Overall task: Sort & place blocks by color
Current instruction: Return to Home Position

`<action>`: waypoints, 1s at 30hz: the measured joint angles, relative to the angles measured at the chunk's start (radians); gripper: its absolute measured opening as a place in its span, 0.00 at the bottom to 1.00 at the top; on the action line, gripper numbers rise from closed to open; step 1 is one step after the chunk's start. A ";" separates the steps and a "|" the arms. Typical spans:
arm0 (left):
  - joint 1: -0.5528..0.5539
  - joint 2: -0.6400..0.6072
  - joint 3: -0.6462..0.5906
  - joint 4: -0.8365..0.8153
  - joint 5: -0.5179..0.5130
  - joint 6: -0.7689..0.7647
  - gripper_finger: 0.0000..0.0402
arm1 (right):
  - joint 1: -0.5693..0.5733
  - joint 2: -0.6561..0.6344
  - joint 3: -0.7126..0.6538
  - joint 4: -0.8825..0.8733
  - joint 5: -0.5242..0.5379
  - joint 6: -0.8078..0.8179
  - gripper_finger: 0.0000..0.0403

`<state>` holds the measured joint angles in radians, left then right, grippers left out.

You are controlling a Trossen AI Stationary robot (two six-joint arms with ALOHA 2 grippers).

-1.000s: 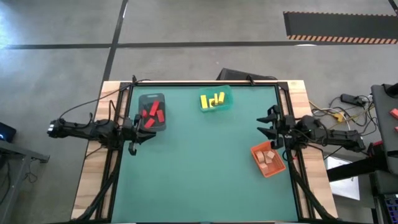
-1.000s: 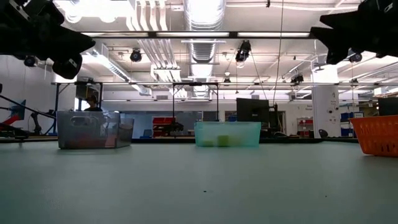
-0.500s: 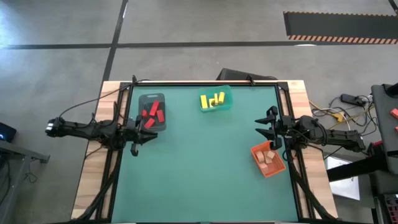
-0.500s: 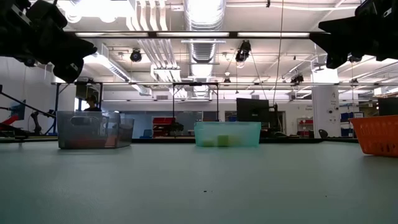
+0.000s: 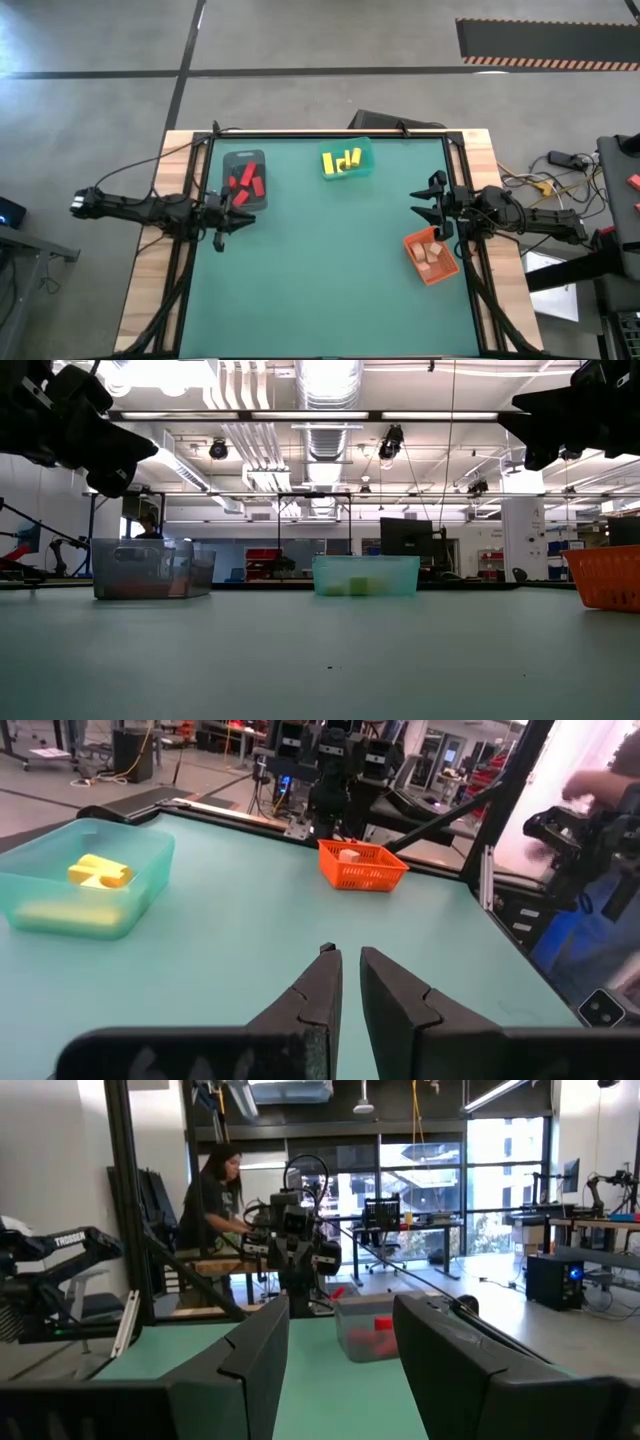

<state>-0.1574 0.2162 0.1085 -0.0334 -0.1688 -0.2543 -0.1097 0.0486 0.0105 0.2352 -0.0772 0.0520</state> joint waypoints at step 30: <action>0.000 0.067 0.000 0.000 0.000 0.000 0.06 | 0.000 0.000 0.000 0.000 0.000 0.000 0.42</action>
<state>-0.1574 0.2837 0.1085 -0.0334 -0.1688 -0.2546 -0.1097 0.0486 0.0101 0.2352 -0.0772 0.0519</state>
